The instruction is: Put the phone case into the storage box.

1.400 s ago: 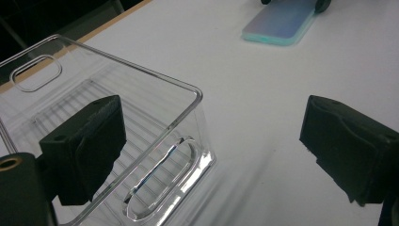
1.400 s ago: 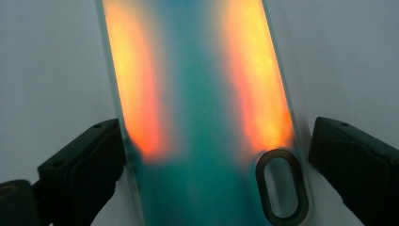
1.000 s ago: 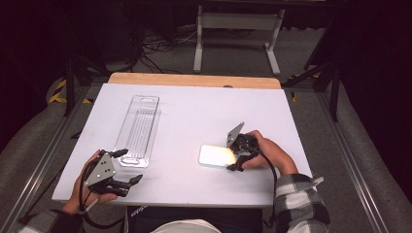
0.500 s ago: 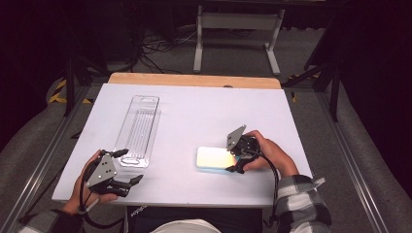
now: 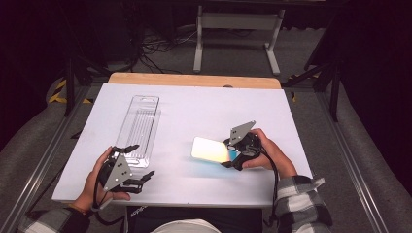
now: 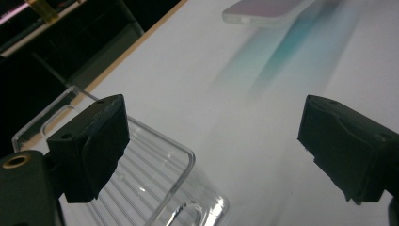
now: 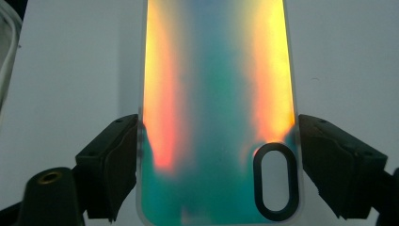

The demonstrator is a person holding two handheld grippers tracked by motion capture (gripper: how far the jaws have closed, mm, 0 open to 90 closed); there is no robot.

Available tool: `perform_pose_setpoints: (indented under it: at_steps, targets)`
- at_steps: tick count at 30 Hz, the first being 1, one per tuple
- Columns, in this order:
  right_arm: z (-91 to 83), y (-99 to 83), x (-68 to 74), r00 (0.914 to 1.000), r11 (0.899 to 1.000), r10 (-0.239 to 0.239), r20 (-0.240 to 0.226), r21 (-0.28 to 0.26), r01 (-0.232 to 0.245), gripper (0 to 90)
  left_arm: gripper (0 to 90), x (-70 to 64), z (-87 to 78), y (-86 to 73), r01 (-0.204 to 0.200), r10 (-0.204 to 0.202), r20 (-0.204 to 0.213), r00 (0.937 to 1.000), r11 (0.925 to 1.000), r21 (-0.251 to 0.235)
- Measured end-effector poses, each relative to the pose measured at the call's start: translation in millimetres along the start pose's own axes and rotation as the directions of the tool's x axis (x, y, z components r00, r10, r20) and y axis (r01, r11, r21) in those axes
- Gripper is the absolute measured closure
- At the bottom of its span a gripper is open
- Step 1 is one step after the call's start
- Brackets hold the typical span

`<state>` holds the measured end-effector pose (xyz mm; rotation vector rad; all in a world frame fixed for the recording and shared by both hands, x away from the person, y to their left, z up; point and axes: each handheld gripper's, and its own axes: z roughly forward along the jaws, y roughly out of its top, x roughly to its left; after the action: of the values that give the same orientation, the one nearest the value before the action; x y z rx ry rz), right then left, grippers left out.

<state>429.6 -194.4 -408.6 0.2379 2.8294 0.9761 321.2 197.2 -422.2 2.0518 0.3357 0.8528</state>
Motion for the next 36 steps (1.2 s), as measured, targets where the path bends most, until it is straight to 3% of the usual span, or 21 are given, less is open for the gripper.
perform_pose_setpoints:
  at_steps: [2,4,7,11,13,16,17,18,20,22,27,28,29,30,31,32,33,34,35,36]
  targets:
    - [2.1,3.1,-0.4,0.9996,1.0,0.03,0.001,0.004,-0.03,17.5,9.7,-3.4,4.2,4.5,-0.034,0.034,-0.024,0.9991,0.9994,0.003]
    - [4.5,6.9,-1.7,0.9957,0.996,0.093,-0.005,0.002,-0.093,17.5,9.7,-6.1,9.6,9.5,-0.056,0.056,-0.019,0.9982,0.9984,0.003]
    - [8.1,12.6,-1.2,0.9895,0.989,0.144,-0.003,-0.013,-0.144,17.5,9.8,-9.9,16.1,15.5,-0.089,0.089,-0.018,0.9959,0.9961,0.002]
    - [12.9,23.3,6.1,0.9883,0.988,0.152,0.013,0.011,-0.152,17.5,10.1,-14.6,26.9,24.0,-0.14,0.14,-0.025,0.9898,0.9901,0.006]
    - [14.1,31.0,10.6,0.9868,0.987,0.16,0.026,0.014,-0.16,17.5,10.6,-18.6,32.7,28.8,-0.182,0.182,-0.036,0.9826,0.9833,0.01]
    - [16.8,39.2,13.7,0.9808,0.981,0.193,0.029,0.015,-0.193,17.5,12.2,-26.5,42.6,35.1,-0.256,0.257,-0.06,0.9646,0.9664,0.021]
    - [18.9,43.3,15.2,0.9756,0.976,0.216,0.04,0.021,-0.217,17.5,13.7,-28.3,45.4,36.7,-0.275,0.276,-0.06,0.9592,0.961,0.023]
    - [20.2,45.9,16.0,0.9712,0.972,0.234,0.044,0.023,-0.235,17.5,14.3,-28.3,45.4,36.7,-0.275,0.276,-0.06,0.9592,0.961,0.023]
    - [21.9,50.0,17.0,0.9652,0.966,0.258,0.044,0.019,-0.259,17.5,16.0,-33.1,53.4,40.2,-0.315,0.316,-0.083,0.9451,0.9488,0.028]
    - [23.4,55.0,18.1,0.9562,0.956,0.292,0.021,0.011,-0.292,17.5,18.0,-35.3,57.5,42.0,-0.332,0.333,-0.088,0.9387,0.9428,0.03]
    - [26.1,66.6,23.3,0.9496,0.95,0.313,0.013,0.014,-0.313,17.5,25.7,-44.1,68.0,45.9,-0.404,0.407,-0.127,0.9047,0.9135,0.045]
    - [26.6,68.7,24.3,0.9472,0.947,0.32,0.011,0.012,-0.321,17.5,30.1,-45.1,68.7,47.4,-0.434,0.439,-0.132,0.8887,0.8984,0.064]
    - [27.1,70.4,25.3,0.9457,0.946,0.324,0.018,0.013,-0.325,17.5,31.3,-47.3,70.6,47.5,-0.448,0.453,-0.143,0.8798,0.8913,0.07]
    - [27.6,71.8,26.1,0.9465,0.946,0.322,0.023,0.018,-0.322,17.5,35.1,-49.4,72.9,47.8,-0.477,0.484,-0.151,0.8622,0.8753,0.081]
    - [28.4,73.3,27.2,0.9443,0.944,0.328,0.019,0.016,-0.329,17.5,39.2,-51.1,74.3,47.7,-0.479,0.488,-0.154,0.8591,0.8729,0.091]
    - [29.0,74.0,27.8,0.9426,0.943,0.333,0.017,0.013,-0.334,17.5,41.9,-52.6,75.9,48.2,-0.497,0.505,-0.156,0.8486,0.8628,0.094]
    - [29.8,74.9,28.5,0.9417,0.942,0.336,0.02,0.015,-0.336,17.5,45.0,-52.6,75.9,48.2,-0.497,0.505,-0.156,0.8486,0.8628,0.094]
    - [31.0,75.9,29.5,0.9379,0.938,0.346,0.022,0.014,-0.346,17.5,49.7,-55.2,77.0,47.9,-0.513,0.523,-0.157,0.8381,0.8526,0.101]
    - [32.0,76.2,29.4,0.9353,0.935,0.353,0.025,0.014,-0.354,17.5,52.3,-57.4,78.4,48.1,-0.534,0.547,-0.167,0.8206,0.8373,0.118]
    - [32.9,76.6,29.8,0.9319,0.932,0.362,0.028,0.013,-0.362,17.5,54.7,-61.0,81.1,47.1,-0.559,0.577,-0.182,0.796,0.8166,0.144]
